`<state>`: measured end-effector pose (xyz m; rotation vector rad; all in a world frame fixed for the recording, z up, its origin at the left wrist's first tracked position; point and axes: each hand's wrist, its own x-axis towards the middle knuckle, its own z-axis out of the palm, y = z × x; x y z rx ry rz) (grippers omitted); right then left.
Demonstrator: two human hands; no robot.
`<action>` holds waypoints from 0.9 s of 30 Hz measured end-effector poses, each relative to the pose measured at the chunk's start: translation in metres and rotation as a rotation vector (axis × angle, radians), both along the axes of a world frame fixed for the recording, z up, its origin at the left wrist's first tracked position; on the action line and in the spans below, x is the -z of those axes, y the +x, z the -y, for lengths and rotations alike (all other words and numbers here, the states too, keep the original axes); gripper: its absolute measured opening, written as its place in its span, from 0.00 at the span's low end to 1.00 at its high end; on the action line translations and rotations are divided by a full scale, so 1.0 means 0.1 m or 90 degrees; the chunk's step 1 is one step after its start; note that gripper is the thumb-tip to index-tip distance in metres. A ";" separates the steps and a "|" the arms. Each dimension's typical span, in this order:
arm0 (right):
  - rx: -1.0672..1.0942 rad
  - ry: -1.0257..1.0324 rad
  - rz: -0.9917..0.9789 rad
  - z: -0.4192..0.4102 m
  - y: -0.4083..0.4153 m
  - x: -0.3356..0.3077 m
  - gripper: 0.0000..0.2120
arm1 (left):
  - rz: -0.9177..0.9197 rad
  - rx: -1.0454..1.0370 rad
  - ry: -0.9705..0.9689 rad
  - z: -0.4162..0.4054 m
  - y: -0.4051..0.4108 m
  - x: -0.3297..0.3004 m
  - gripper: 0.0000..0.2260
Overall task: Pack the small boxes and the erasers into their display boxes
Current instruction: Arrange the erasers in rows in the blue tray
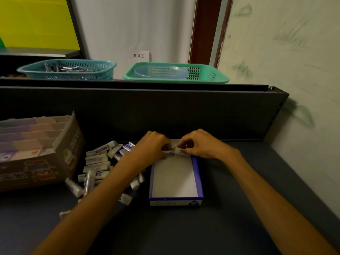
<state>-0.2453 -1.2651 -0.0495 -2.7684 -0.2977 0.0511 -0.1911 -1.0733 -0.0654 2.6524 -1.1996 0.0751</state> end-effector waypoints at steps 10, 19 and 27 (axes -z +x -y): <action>0.010 -0.063 -0.001 -0.06 0.01 0.02 0.13 | 0.068 0.000 0.002 -0.04 -0.02 0.01 0.12; 0.009 -0.091 0.012 -0.08 -0.01 0.01 0.13 | -0.024 -0.017 0.017 -0.01 0.02 -0.03 0.10; 0.008 -0.132 0.020 -0.09 0.01 0.03 0.12 | -0.034 -0.017 0.023 -0.01 0.04 -0.02 0.09</action>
